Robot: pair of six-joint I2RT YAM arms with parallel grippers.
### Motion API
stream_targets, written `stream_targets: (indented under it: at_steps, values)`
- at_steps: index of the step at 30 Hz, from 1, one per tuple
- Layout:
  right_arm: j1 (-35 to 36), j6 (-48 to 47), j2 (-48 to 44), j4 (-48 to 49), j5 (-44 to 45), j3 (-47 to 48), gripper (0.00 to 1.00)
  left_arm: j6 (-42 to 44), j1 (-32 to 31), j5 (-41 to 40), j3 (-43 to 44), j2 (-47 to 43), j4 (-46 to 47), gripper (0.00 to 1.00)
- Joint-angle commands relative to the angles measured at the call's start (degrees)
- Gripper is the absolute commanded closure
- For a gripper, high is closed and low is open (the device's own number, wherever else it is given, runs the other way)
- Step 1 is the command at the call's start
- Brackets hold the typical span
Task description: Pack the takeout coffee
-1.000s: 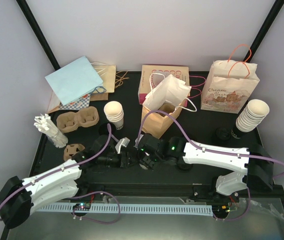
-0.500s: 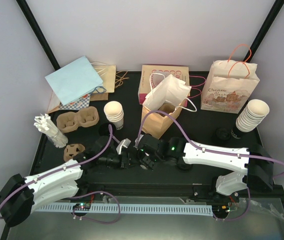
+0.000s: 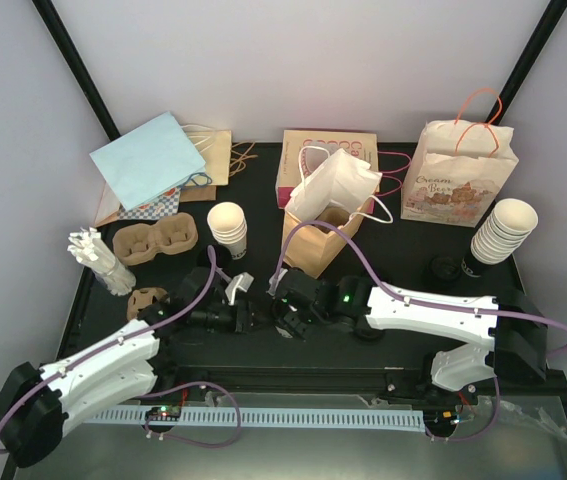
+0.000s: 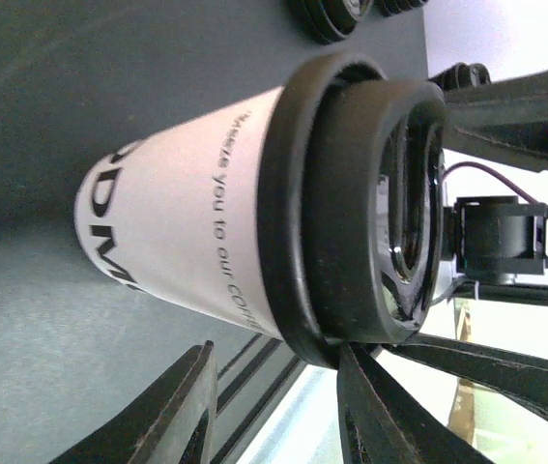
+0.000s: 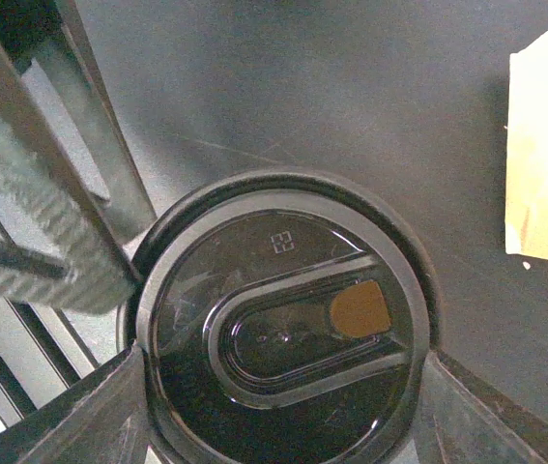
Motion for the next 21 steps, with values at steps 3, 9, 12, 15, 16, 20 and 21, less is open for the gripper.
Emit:
stream_targets:
  at_steps: [3, 9, 12, 15, 16, 20, 21]
  values:
    - [0.89, -0.31, 1.92, -2.24, -2.67, -1.83, 0.39, 5.52, 5.05, -3.6, 1.98, -0.25, -10.38, 0.64]
    - [0.85, -0.99, 1.87, -2.15, -3.37, -1.77, 0.39, 8.02, 7.16, -0.73, 4.14, 4.04, -9.35, 0.64]
    - [0.9, -1.37, 1.95, -2.24, -3.56, -1.68, 0.39, 9.24, 8.21, -0.3, 4.99, 6.02, -8.94, 0.65]
    - [0.89, -1.47, 1.99, -2.33, -3.57, -1.61, 0.39, 9.83, 9.08, -0.16, 5.5, 7.04, -8.26, 0.65]
    - [0.92, -1.5, 1.98, -2.39, -3.62, -1.59, 0.39, 10.12, 9.28, -0.07, 5.9, 7.3, -8.32, 0.65]
    - [0.91, -1.59, 1.99, -2.59, -3.31, -1.56, 0.39, 10.78, 9.64, 0.17, 7.49, 6.29, -9.65, 0.65]
    - [0.92, -1.56, 2.0, -2.53, -3.26, -1.66, 0.39, 10.88, 9.7, -0.24, 7.89, 5.51, -10.83, 0.64]
